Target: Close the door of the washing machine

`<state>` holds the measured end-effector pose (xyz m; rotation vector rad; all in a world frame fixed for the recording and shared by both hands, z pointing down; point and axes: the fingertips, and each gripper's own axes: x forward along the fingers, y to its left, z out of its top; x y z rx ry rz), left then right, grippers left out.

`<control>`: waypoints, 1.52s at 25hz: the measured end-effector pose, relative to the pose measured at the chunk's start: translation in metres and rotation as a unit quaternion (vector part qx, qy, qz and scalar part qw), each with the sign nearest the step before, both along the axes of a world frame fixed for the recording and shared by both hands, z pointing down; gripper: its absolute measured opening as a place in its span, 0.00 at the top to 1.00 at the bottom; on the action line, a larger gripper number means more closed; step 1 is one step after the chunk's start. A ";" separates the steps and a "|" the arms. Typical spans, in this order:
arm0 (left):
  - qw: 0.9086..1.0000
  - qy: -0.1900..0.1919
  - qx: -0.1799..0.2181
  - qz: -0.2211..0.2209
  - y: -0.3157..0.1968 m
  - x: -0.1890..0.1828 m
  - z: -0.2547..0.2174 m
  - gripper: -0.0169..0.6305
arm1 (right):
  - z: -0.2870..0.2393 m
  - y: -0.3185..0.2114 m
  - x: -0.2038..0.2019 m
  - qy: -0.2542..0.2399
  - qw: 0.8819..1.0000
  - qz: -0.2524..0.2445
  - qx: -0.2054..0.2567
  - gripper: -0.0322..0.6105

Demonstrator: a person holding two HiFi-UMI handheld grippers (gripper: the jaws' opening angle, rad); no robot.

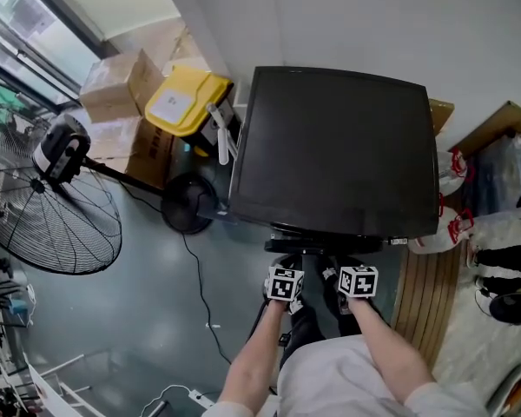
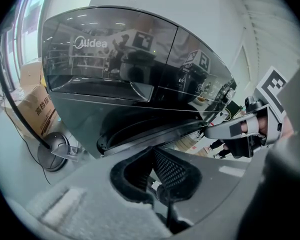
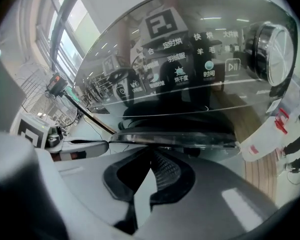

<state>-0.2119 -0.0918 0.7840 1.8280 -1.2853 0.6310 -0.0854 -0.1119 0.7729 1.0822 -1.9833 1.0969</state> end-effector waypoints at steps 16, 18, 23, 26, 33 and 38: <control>0.999 0.025 0.011 -0.034 -0.028 -0.003 -0.003 0.97 | -0.006 -0.018 -0.003 0.002 1.000 0.017 0.013 0.95; 0.999 0.026 0.013 -0.029 -0.028 -0.002 -0.002 0.97 | -0.006 -0.018 -0.002 0.006 0.999 0.029 0.019 0.95; 0.999 0.030 0.017 -0.034 -0.030 -0.002 -0.002 0.97 | -0.005 -0.020 -0.002 0.015 0.998 0.042 0.032 0.95; 0.998 0.040 0.018 -0.040 -0.034 -0.004 -0.003 0.97 | -0.005 -0.022 -0.002 0.020 0.998 0.049 0.032 0.95; 0.999 0.034 0.021 -0.036 -0.035 -0.002 -0.003 0.96 | -0.005 -0.023 0.000 0.037 0.997 0.059 0.038 0.95; 0.998 0.035 0.021 -0.055 -0.037 -0.004 -0.003 0.97 | -0.005 -0.026 -0.001 0.041 0.997 0.063 0.036 0.95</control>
